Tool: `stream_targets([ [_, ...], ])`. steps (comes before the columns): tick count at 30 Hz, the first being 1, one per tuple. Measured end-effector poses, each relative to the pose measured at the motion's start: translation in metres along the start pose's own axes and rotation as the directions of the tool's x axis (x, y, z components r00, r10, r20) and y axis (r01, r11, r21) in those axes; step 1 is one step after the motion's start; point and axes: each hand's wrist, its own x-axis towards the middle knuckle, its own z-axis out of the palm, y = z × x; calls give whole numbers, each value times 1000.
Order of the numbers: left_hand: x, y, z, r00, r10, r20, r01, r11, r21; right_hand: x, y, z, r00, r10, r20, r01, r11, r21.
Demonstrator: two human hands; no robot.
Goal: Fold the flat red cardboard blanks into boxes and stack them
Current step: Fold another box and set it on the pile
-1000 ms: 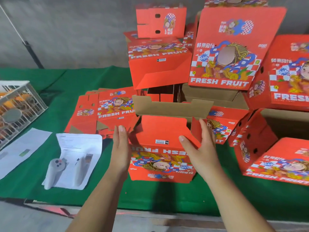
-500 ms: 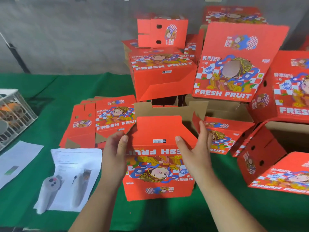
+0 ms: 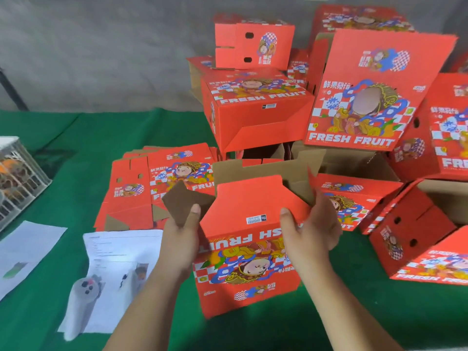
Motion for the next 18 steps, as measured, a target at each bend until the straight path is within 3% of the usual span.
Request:
stream_targets([
  [2,-5,-1,6,998,58,-14,-57,998,14,-6,-9,5,999,-37,14,39,989,-140],
  [5,-6,-1,9,992,114,-45,-111,992,67,-18,-18,7,955,-277,104,292,942,-166],
  [7,-4,-3,8,989,142,-27,-139,986,91,-19,-25,6,932,-321,167,351,912,-211],
  [12,-4,-7,1,984,179,16,-180,978,109,12,-37,-16,941,-121,315,201,951,-237],
  [15,-10,-11,7,970,244,-16,-240,962,129,19,-42,-28,905,-32,424,62,996,-57],
  [18,-22,-17,13,979,194,-55,-192,981,29,10,-48,-32,933,-47,357,18,996,84],
])
